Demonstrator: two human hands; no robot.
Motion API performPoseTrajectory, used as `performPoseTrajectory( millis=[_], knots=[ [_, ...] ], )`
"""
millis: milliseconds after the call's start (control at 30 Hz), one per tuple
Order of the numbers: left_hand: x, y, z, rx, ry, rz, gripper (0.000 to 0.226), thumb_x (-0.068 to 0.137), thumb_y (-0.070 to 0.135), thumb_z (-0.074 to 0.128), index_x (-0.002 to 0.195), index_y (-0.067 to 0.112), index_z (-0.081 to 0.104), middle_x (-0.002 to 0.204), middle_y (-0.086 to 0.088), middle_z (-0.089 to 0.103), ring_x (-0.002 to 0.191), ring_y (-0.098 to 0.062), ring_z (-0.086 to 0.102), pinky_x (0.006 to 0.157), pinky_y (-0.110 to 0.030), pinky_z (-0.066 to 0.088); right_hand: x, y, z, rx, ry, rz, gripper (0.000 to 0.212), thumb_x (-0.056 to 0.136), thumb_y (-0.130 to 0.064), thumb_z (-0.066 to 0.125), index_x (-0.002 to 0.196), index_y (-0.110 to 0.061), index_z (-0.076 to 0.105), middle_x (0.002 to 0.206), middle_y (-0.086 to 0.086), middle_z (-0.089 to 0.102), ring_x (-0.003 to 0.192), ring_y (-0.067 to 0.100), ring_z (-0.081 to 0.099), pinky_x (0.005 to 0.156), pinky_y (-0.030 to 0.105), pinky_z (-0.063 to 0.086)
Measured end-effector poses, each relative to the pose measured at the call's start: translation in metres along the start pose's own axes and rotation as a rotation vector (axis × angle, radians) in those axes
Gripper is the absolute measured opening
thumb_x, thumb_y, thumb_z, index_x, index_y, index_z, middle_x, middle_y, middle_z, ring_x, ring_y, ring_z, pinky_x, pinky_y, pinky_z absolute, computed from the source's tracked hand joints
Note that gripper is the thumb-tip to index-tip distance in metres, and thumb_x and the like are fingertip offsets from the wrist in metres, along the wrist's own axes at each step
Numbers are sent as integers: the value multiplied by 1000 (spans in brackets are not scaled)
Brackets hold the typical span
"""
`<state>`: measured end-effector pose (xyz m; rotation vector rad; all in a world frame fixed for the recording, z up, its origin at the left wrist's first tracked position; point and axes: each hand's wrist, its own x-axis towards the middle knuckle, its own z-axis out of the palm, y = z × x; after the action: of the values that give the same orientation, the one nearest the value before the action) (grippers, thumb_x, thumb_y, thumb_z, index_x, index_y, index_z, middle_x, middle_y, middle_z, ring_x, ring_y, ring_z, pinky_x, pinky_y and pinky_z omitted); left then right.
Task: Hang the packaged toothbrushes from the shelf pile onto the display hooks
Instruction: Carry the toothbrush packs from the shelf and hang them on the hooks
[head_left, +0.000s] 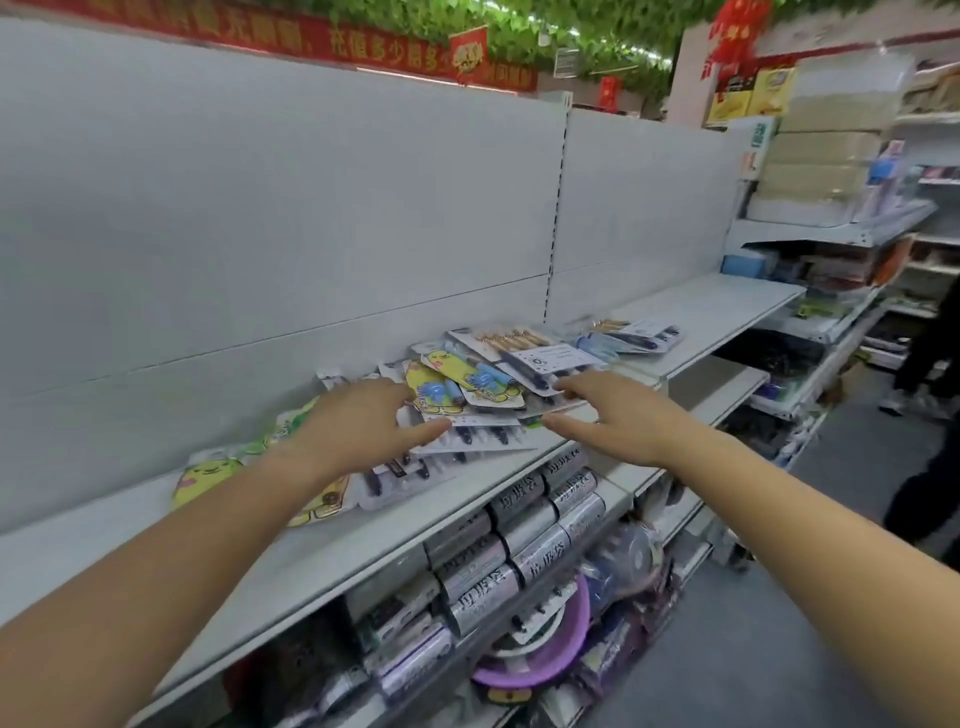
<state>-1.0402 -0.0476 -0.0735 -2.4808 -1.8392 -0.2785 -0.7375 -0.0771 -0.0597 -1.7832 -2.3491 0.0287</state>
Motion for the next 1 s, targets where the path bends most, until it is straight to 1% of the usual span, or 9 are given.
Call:
performPoseTrajectory(
  millis=[100, 200, 233, 333, 400, 600, 733, 833, 1000],
  knots=[
    [19, 20, 4, -21, 2, -129, 85, 82, 89, 34, 124, 23, 65, 126, 2, 67, 112, -21, 63, 94, -42, 53, 30, 41, -6, 11, -12, -76, 78, 91, -75, 39, 148, -21, 46, 148, -1, 53, 131, 19, 52, 107, 42, 45],
    [33, 35, 2, -46, 14, -234, 113, 63, 104, 18, 124, 22, 65, 125, 1, 67, 112, -22, 63, 94, -41, 53, 53, 74, -8, 22, -25, -113, 71, 94, -71, 42, 140, -18, 53, 144, 3, 57, 127, 22, 54, 103, 44, 47],
    [37, 37, 2, -51, 13, -274, 117, 61, 105, 18, 127, 21, 64, 127, 1, 67, 114, -22, 62, 95, -39, 52, 62, 83, -7, 33, -30, -120, 70, 94, -71, 42, 139, -18, 54, 142, 3, 57, 126, 23, 55, 102, 42, 47],
    [46, 39, 3, 4, -1, -383, 95, 79, 93, 35, 136, 21, 60, 137, 2, 63, 121, -22, 61, 91, -36, 48, 88, 103, -6, 60, -53, -158, 74, 93, -72, 42, 145, -21, 49, 145, 2, 55, 128, 22, 54, 103, 38, 45],
    [51, 36, 2, 34, -8, -418, 87, 82, 88, 38, 135, 22, 60, 137, 3, 63, 120, -22, 61, 91, -36, 49, 103, 110, -7, 61, -59, -169, 78, 92, -74, 40, 150, -22, 44, 148, 1, 53, 132, 21, 52, 107, 40, 43],
    [64, 18, 2, 74, 34, -464, 80, 85, 86, 40, 131, 24, 62, 129, 1, 66, 115, -23, 62, 87, -36, 51, 137, 122, 0, 60, -91, -114, 84, 90, -76, 40, 152, -19, 42, 152, 3, 49, 135, 24, 49, 110, 41, 41],
    [75, 20, 5, 36, 89, -478, 71, 91, 76, 43, 134, 22, 61, 128, -2, 65, 116, -25, 61, 92, -37, 51, 156, 133, -1, 9, -94, -69, 82, 92, -73, 41, 151, -15, 44, 151, 6, 51, 132, 26, 52, 105, 40, 42],
    [79, 26, 9, 25, 63, -483, 66, 94, 71, 48, 133, 19, 62, 127, -2, 65, 115, -25, 61, 92, -37, 51, 166, 139, 0, -16, -133, -62, 84, 91, -75, 42, 149, -13, 46, 150, 8, 52, 131, 28, 53, 105, 40, 43],
    [89, 30, 1, 33, 135, -499, 60, 95, 69, 47, 124, 20, 66, 119, -1, 66, 108, -24, 61, 83, -33, 47, 185, 141, -6, 16, -125, -95, 82, 92, -72, 43, 147, -12, 47, 146, 7, 54, 129, 26, 54, 102, 39, 44]
  ],
)
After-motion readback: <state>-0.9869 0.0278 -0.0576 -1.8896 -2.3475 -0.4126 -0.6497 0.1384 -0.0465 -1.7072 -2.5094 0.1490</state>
